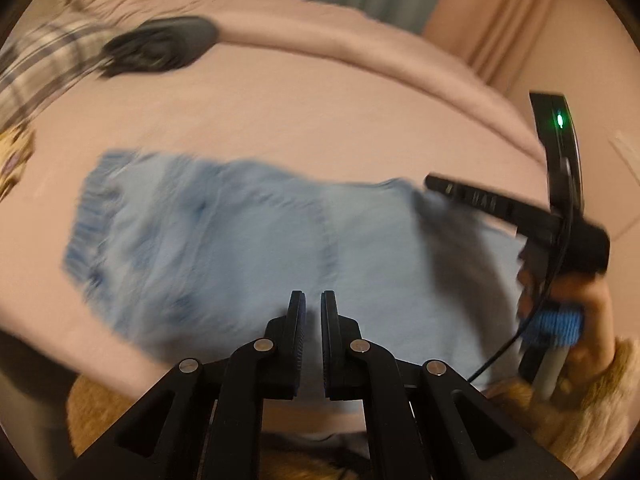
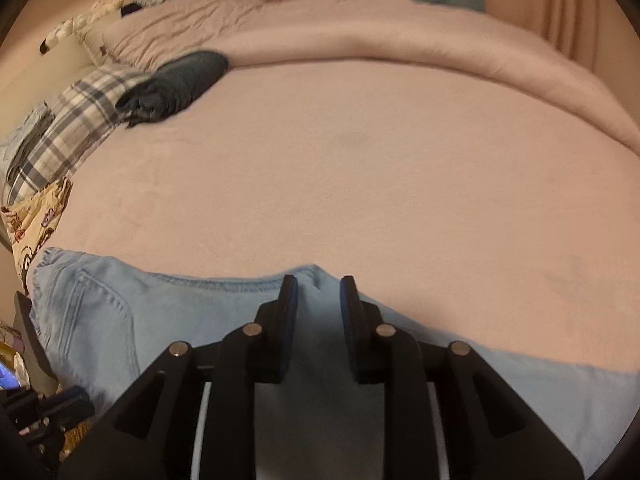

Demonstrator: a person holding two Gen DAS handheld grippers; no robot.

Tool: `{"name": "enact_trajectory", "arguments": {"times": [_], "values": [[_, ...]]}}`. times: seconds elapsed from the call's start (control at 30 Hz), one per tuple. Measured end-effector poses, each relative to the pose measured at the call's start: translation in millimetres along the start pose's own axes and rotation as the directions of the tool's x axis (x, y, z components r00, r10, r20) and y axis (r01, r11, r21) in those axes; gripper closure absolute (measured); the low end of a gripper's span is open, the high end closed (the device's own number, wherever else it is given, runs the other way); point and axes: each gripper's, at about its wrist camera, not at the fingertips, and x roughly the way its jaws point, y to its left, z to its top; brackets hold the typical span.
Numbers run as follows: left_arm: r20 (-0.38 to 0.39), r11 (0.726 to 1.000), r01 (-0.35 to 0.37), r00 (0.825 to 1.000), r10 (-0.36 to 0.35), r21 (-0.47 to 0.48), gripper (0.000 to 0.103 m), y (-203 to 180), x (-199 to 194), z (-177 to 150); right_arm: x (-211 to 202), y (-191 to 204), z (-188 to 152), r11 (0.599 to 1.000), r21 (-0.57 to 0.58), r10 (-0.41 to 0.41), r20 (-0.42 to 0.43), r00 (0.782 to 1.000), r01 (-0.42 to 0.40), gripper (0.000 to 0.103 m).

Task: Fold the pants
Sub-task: 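Open both tools and smooth the folded jeans flat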

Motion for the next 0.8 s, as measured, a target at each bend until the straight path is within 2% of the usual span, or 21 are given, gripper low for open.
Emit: {"name": "enact_trajectory", "arguments": {"times": [0.1,0.23,0.3,0.4,0.6,0.73,0.8], "values": [[-0.020,0.998,0.052,0.998,-0.052,0.033,0.101,-19.4,17.3,4.6,-20.2,-11.8,-15.4,0.999,0.035,0.002,0.008,1.000,-0.002,0.070],[-0.121,0.999,0.018,0.993,-0.012,0.041,0.101,-23.1,52.8,-6.7,-20.6,-32.0,-40.6,0.997,0.064,-0.050,-0.035,0.998,0.053,0.070],[-0.095,0.999,0.004,0.995,0.000,0.043,0.101,-23.8,55.5,-12.1,-8.8,-45.1,-51.1,0.993,0.086,-0.077,-0.077,0.994,0.083,0.074],[-0.093,0.999,-0.026,0.995,0.031,0.047,0.101,-24.7,52.1,-17.7,-7.0,-57.3,-56.2,0.991,0.118,-0.051,-0.039,0.998,0.055,0.078],[-0.097,0.997,-0.050,0.994,0.055,0.052,0.101,-27.2,47.7,-26.3,5.6,-57.0,-46.9,0.986,0.112,-0.122,-0.029,0.992,0.124,0.079],[-0.092,0.998,-0.039,0.995,0.044,0.051,0.101,-25.7,43.2,-39.5,2.0,-55.0,-45.4,0.987,0.113,-0.113,-0.015,0.993,0.114,0.078],[-0.094,0.998,-0.029,0.995,0.034,0.055,0.101,-23.1,39.3,-41.5,-6.4,-60.5,-49.6,0.986,0.127,-0.106,-0.023,0.994,0.109,0.075]]}}
